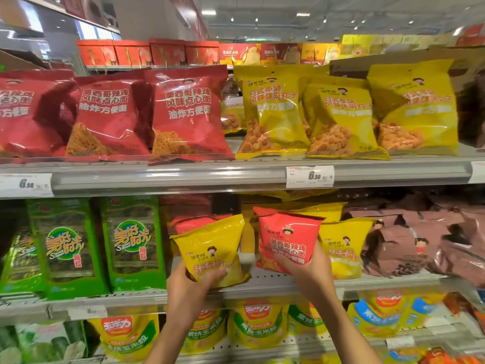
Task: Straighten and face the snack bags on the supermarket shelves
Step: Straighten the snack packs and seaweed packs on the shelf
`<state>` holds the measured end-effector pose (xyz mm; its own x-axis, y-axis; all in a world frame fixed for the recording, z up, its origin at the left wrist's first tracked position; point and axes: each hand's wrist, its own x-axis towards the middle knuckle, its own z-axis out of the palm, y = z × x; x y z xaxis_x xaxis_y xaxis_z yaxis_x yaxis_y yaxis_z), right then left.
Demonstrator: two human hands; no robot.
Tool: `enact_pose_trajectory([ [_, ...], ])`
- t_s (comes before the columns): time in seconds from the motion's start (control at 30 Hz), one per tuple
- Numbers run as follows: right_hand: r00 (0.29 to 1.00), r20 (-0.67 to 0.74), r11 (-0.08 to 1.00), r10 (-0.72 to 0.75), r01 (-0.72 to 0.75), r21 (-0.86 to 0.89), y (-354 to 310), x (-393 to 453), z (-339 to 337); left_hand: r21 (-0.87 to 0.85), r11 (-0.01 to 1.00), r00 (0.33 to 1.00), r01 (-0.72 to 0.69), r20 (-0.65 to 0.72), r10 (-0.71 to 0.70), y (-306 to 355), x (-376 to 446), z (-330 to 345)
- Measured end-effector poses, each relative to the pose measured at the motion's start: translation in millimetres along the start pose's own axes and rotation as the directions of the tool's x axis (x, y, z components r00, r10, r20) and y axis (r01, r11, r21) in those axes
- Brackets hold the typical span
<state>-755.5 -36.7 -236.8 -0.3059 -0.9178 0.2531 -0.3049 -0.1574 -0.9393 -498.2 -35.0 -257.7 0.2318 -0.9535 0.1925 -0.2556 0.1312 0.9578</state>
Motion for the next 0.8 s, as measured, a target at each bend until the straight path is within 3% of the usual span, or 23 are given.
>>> enact_pose_trajectory([
  [0.27,0.993,-0.111,0.997,0.042,-0.035,0.068,11.9,-40.1,-60.5,-0.014,0.999,0.990,-0.047,0.135,0.048,22.2,-4.7,58.1],
  [0.5,0.983,-0.121,0.987,0.140,-0.130,0.094,33.6,-60.4,-90.0,0.032,0.990,0.952,-0.141,0.279,0.127,28.8,14.3,96.8],
  [0.7,0.978,-0.039,0.977,0.204,-0.201,0.066,41.5,-57.2,-85.7,0.095,0.989,0.926,-0.112,0.372,0.069,19.2,27.2,101.9],
  [0.8,0.983,0.009,0.982,0.184,-0.184,0.042,41.2,-56.7,-79.2,0.234,0.961,0.912,-0.146,0.408,0.039,25.6,24.9,98.2],
])
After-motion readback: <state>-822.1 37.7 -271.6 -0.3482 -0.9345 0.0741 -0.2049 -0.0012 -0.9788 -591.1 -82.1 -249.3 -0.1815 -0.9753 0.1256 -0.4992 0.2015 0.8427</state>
